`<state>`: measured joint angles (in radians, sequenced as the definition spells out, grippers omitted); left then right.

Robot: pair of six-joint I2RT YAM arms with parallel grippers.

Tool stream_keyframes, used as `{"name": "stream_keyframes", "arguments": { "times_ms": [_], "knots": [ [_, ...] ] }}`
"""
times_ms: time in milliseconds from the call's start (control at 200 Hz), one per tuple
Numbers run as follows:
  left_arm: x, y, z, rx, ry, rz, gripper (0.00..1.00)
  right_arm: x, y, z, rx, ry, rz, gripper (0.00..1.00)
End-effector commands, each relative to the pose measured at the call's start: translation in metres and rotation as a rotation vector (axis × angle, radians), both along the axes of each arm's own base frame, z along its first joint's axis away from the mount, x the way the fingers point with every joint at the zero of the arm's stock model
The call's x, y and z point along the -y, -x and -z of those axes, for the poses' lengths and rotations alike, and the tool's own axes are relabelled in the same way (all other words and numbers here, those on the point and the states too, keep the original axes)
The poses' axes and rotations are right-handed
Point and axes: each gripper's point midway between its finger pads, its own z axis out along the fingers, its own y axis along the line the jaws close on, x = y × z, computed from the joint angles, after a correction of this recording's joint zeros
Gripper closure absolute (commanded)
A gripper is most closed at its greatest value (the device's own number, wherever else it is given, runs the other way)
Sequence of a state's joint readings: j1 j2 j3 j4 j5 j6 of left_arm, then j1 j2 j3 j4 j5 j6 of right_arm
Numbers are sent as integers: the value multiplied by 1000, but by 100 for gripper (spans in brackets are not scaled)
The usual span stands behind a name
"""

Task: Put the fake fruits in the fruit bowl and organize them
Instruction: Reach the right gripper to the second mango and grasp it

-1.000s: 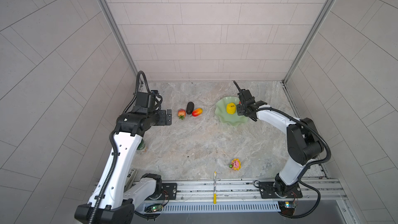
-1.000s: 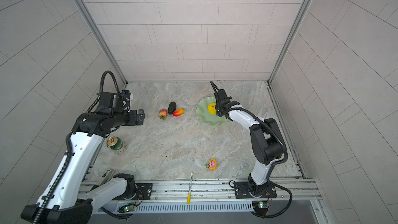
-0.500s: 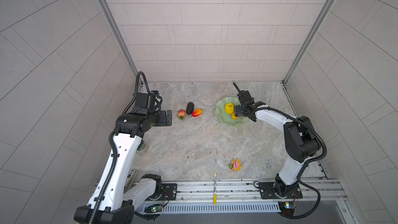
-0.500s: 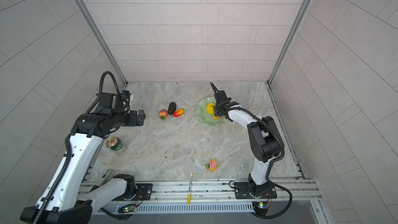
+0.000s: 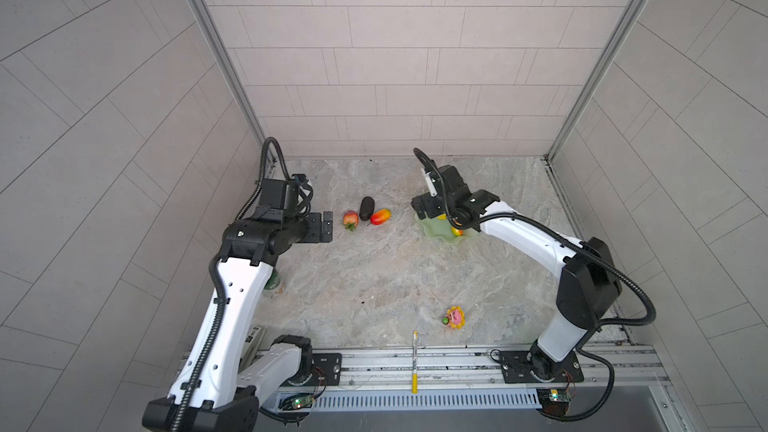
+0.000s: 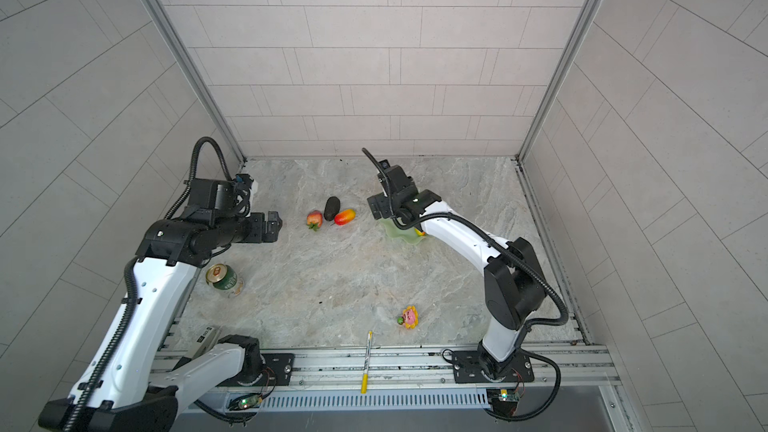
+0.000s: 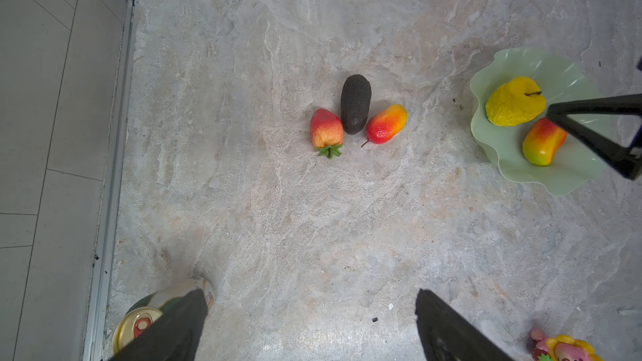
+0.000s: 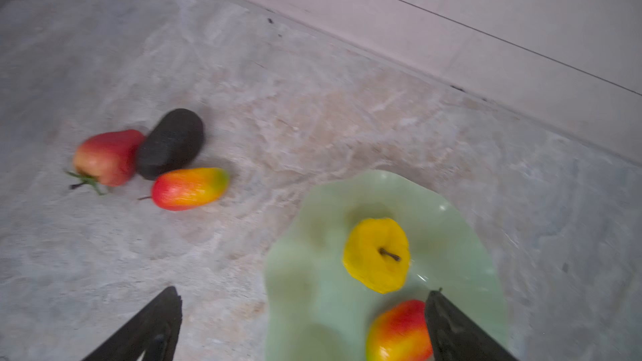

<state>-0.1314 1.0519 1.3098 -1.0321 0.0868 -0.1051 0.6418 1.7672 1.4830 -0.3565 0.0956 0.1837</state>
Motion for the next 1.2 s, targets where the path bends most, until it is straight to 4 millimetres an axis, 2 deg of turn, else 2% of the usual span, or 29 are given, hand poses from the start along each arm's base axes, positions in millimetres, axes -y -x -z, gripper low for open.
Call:
{"name": "stream_keyframes", "arguments": {
  "times_ms": [0, 85, 210, 380, 510, 806, 996, 1196],
  "knots": [
    [0, 3, -1, 8, 4, 3, 0, -40, -5, 39, -64, 24, -98, 0],
    [0, 4, -2, 6, -6, 7, 0, -71, -20, 52, -89, 14, -165, 0],
    [-4, 8, -3, 10, -22, 2, 0, -98, -42, 71, -131, 23, -225, 0],
    [-4, 8, -1, 10, -25, 3, 0, -123, -61, 99, -190, 1, -271, 0],
    [-3, 5, 0, 3, -28, 9, 0, -136, -62, 120, -231, -7, -325, 0],
    [-3, 5, 4, -2, -33, 12, 0, -130, -51, 147, -315, 2, -341, 2],
    [-4, 6, 3, 1, -35, 10, 0, -119, -40, 146, -319, 4, -341, 4],
    [-3, 7, 4, 0, -29, 11, 0, -111, -29, 135, -304, -8, -357, 4]
  ]
}}
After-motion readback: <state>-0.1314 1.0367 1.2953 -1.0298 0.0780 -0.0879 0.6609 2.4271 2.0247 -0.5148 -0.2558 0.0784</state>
